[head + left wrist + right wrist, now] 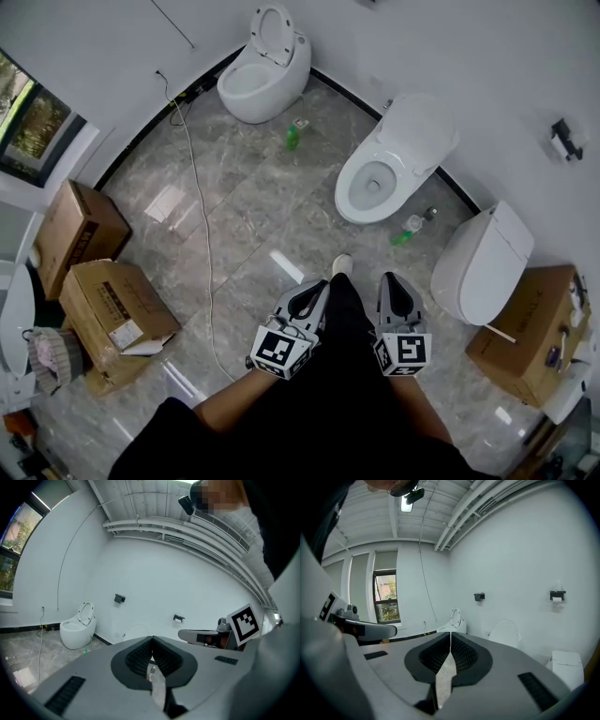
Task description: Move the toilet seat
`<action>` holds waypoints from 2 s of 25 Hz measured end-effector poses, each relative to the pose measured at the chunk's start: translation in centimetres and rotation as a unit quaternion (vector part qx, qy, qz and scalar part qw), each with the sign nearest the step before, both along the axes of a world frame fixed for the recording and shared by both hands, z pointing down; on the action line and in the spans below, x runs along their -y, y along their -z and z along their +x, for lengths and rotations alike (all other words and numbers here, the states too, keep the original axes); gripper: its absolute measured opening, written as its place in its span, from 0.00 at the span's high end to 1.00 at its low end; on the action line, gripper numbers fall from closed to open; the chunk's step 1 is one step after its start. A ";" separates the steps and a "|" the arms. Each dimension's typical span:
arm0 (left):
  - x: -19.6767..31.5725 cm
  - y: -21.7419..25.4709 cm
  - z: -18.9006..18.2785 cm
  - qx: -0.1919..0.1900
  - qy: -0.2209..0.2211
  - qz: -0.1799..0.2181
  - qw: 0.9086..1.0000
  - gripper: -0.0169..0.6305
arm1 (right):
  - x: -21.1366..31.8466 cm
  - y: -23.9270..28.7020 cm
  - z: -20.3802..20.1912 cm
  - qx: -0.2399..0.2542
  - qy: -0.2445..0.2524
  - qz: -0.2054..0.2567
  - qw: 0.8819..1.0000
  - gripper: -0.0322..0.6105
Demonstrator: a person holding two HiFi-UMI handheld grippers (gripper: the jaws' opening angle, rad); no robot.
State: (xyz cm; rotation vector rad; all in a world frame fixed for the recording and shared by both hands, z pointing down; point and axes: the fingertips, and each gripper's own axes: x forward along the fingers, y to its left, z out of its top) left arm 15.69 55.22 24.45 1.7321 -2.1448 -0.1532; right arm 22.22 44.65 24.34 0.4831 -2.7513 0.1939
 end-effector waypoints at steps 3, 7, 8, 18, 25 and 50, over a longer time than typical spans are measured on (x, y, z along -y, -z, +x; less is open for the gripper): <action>2.0 -0.7 -1.8 0.005 0.001 -0.012 1.000 0.95 | 2.2 -0.8 -1.6 0.006 0.001 -0.009 1.000 0.90; 5.7 -2.5 -4.4 -0.003 0.000 -0.034 0.999 0.95 | 5.6 -2.9 -3.8 0.007 -0.011 -0.036 0.999 0.90; 7.1 -2.9 -4.8 -0.004 -0.004 -0.037 0.999 0.95 | 6.8 -3.6 -4.2 0.004 -0.016 -0.044 0.999 0.90; 18.4 -12.2 -10.7 -0.001 -0.008 -0.092 0.996 0.95 | 16.9 -14.2 -9.0 -0.082 0.018 -0.023 0.996 0.90; 23.4 -19.2 -15.4 -0.054 -0.001 -0.134 0.989 0.95 | 23.8 -20.7 -11.0 -0.120 -0.010 -0.028 0.992 0.90; 32.3 -34.7 -20.6 -0.071 -0.073 -0.261 0.960 0.95 | 34.4 -36.3 -9.0 -0.163 -0.177 -0.110 0.964 0.90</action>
